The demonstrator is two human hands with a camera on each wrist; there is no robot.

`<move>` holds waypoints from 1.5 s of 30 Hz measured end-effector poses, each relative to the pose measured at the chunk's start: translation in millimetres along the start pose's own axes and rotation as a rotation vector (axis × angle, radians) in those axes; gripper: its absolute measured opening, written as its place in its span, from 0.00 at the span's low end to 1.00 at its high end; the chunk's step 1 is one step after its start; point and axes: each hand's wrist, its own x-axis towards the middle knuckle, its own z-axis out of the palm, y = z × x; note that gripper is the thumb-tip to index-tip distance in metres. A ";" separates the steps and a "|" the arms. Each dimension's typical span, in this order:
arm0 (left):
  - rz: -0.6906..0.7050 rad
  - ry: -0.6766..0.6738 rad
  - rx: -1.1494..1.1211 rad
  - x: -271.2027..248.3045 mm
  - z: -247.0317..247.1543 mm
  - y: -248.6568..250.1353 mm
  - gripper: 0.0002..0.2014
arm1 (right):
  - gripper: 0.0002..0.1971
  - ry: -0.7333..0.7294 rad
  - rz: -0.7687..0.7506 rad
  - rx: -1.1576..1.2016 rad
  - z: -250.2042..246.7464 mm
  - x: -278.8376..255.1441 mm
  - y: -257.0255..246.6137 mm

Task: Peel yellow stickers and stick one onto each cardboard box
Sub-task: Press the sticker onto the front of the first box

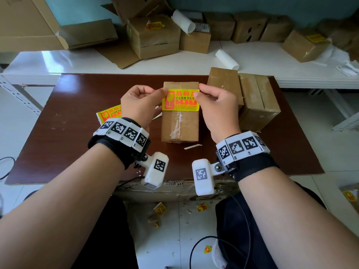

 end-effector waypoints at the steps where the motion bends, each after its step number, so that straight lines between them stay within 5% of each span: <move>1: -0.007 0.000 -0.005 0.6 -0.8 -0.9 0.16 | 0.16 -0.003 0.007 0.005 0.5 0.2 0.2; 14: 0.143 -0.060 0.039 2.9 -1.1 -6.6 0.16 | 0.28 -0.091 0.064 0.122 1.0 -2.9 -11.4; 25: 0.179 -0.109 0.076 -3.3 7.4 -4.1 0.22 | 0.38 -0.086 -0.074 -0.004 8.5 -8.8 -9.2; 33: 0.269 -0.140 0.245 -12.7 9.1 -3.6 0.22 | 0.33 -0.037 -0.145 -0.098 10.9 -10.1 -7.8; 45: 0.223 -0.127 0.292 -16.9 10.0 -0.4 0.24 | 0.28 -0.032 -0.134 -0.046 11.2 -11.0 -7.5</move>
